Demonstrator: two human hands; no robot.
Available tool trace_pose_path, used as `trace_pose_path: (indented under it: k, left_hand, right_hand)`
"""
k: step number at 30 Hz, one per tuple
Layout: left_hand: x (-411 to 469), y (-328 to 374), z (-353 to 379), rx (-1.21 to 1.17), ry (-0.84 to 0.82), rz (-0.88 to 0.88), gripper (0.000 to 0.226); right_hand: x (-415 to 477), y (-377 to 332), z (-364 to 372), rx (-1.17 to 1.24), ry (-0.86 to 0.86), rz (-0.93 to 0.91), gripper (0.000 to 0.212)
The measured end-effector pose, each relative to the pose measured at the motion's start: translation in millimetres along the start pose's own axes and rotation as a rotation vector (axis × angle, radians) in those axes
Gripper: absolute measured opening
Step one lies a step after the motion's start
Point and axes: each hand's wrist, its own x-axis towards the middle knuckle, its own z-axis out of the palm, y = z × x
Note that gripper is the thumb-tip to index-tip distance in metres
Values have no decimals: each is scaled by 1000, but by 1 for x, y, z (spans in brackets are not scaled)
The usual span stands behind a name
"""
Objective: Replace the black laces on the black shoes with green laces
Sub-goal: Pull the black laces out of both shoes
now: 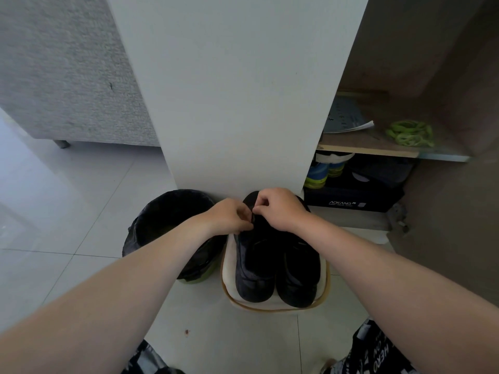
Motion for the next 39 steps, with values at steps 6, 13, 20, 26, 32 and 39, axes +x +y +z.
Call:
trace_pose_path:
  k: [6, 13, 20, 26, 32, 39]
  left_hand:
    - [5, -2, -2, -51, 54, -11, 13]
    - [3, 14, -10, 113, 286, 188, 6]
    - [2, 17, -7, -190, 260, 125, 8]
    - [-1, 10, -8, -499, 182, 0, 11]
    - [-4, 14, -14, -538, 182, -12, 18]
    - [-5, 1, -4, -30, -15, -35, 18]
  right_hand:
    - [0, 6, 3, -17, -142, 31, 17]
    - [-3, 4, 11, -166, -328, -5, 44]
    - [-2, -1, 2, 15, -86, 29, 21]
    - [-4, -1, -7, 311, -88, 78, 12]
    - [-4, -3, -1, 284, -127, 68, 10]
    - [1, -7, 2, 235, 79, 41, 21]
